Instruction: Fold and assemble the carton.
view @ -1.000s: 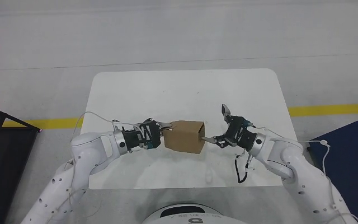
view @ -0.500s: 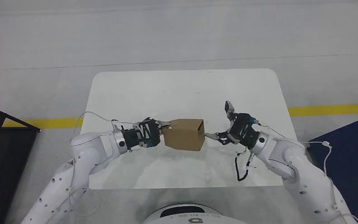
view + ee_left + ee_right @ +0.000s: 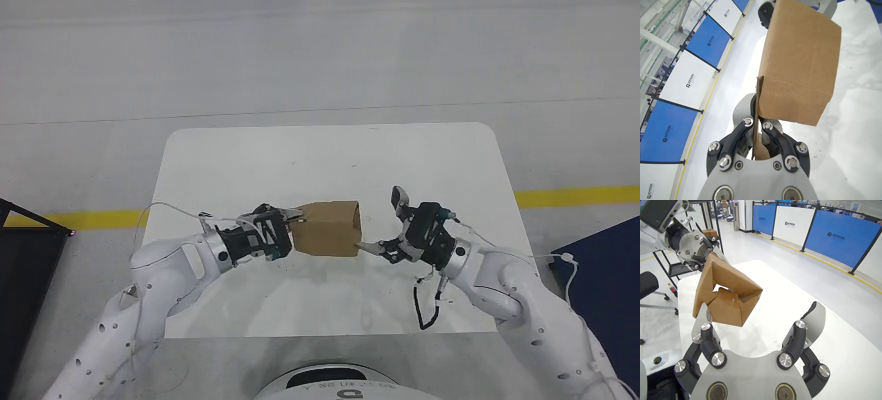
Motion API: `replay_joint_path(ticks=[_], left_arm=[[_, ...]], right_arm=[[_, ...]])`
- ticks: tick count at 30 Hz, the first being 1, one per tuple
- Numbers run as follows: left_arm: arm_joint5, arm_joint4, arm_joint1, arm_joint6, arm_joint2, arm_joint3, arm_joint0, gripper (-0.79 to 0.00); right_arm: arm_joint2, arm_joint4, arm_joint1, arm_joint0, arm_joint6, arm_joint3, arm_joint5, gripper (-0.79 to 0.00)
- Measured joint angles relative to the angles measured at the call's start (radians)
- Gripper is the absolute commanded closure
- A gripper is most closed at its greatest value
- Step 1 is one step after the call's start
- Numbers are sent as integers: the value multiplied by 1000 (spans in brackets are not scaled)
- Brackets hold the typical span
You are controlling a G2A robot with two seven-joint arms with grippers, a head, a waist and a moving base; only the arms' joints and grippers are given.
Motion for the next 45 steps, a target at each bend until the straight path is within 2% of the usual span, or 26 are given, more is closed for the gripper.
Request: replay_joint_path(ticks=[3, 7, 8, 9, 11, 12, 14, 16, 23, 25, 30, 32, 35, 38, 39, 45], left_arm=[[54, 49, -2, -14, 3, -5, 3, 0], [108, 98, -6, -17, 12, -10, 11, 0], [119, 108, -6, -19, 14, -12, 13, 0], [131, 124, -7, -24, 17, -17, 14, 0], [138, 134, -9, -24, 28, -24, 18, 0], [139, 137, -10, -22, 33, -27, 19, 0], [143, 140, -12, -20, 40, -30, 20, 0], [147, 141, -14, -17, 47, -32, 21, 0], [148, 141, -19, -19, 58, -28, 20, 0], [145, 135, -21, -21, 57, -27, 17, 0], [142, 130, -23, -24, 53, -25, 14, 0], [141, 128, -24, -24, 50, -23, 14, 0], [143, 123, -26, -27, 43, -19, 13, 0], [146, 117, -27, -31, 35, -16, 13, 0], [146, 114, -27, -34, 32, -15, 13, 0], [146, 105, -30, -39, 25, -11, 12, 0]], right_arm=[[3, 118, -5, 1, -5, 22, -6, -785], [5, 227, -5, 11, 27, 39, -75, -785], [3, 239, -5, 14, 38, 40, -90, -763], [-3, 254, -5, 18, 50, 43, -107, -606], [-12, 257, -6, 29, 75, 47, -115, -462], [-20, 252, -8, 37, 92, 47, -114, -416], [-34, 250, -10, 49, 107, 47, -110, -419], [-51, 246, -14, 64, 116, 48, -104, -305], [-100, 234, -25, 102, 138, 49, -89, -89], [-112, 231, -28, 111, 143, 51, -84, -3], [-129, 222, -34, 124, 146, 57, -70, -22], [-131, 220, -36, 125, 145, 59, -66, -99], [-128, 219, -38, 122, 138, 63, -56, -135], [-121, 222, -38, 116, 135, 66, -47, -71], [-118, 223, -39, 115, 134, 66, -47, 0], [-110, 221, -40, 109, 139, 63, -46, 0]])
